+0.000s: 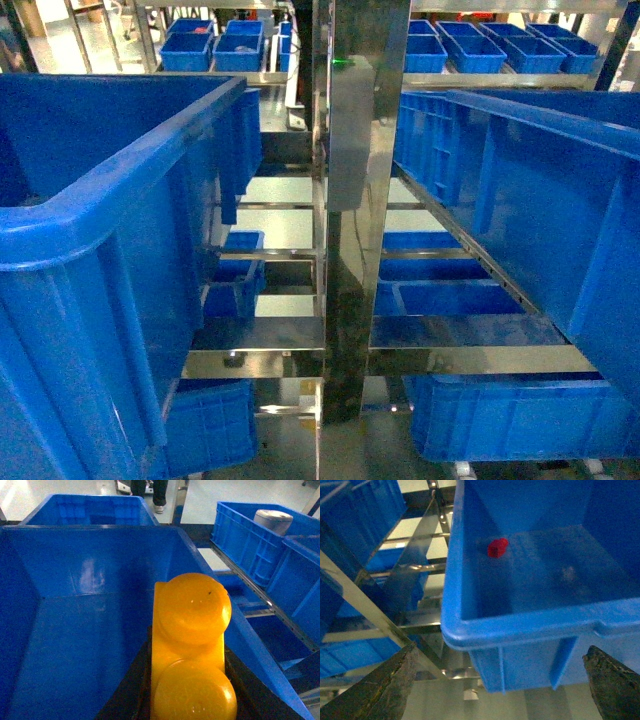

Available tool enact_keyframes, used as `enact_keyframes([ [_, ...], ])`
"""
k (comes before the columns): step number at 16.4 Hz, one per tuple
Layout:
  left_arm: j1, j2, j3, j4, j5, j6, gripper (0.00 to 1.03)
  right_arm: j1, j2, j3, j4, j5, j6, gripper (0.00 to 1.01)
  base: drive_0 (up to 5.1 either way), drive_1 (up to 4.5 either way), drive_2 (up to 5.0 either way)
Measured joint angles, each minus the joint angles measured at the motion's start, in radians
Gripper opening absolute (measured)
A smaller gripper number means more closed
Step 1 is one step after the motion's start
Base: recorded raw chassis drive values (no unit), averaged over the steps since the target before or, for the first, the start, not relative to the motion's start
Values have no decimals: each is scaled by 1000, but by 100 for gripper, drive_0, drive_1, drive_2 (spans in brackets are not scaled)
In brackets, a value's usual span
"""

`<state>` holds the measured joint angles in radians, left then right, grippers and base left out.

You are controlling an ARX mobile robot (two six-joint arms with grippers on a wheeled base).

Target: Sort and place red and yellow blocks in left bins

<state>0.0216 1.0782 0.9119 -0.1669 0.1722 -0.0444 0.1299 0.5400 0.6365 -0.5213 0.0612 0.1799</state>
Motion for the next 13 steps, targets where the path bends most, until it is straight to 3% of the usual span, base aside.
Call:
enact_keyframes([
  [1, 2, 0, 0, 1, -2, 0, 26, -21, -57, -25, -24, -23, -63, 98, 0, 0, 0],
  [3, 2, 0, 0, 1, -2, 0, 26, -18, -70, -27, -22, -39, -116, 98, 0, 0, 0],
  [7, 3, 0, 2, 2, -2, 0, 26, -19, -64, -28, -24, -39, -129, 98, 0, 0, 0],
  [9, 29, 55, 102, -132, 16, 7, 26, -19, -64, -28, -24, -39, -130, 98, 0, 0, 0],
  [13, 57, 180, 190, -227, 36, 89, 26, -19, -64, -28, -24, -39, -130, 98, 0, 0, 0],
])
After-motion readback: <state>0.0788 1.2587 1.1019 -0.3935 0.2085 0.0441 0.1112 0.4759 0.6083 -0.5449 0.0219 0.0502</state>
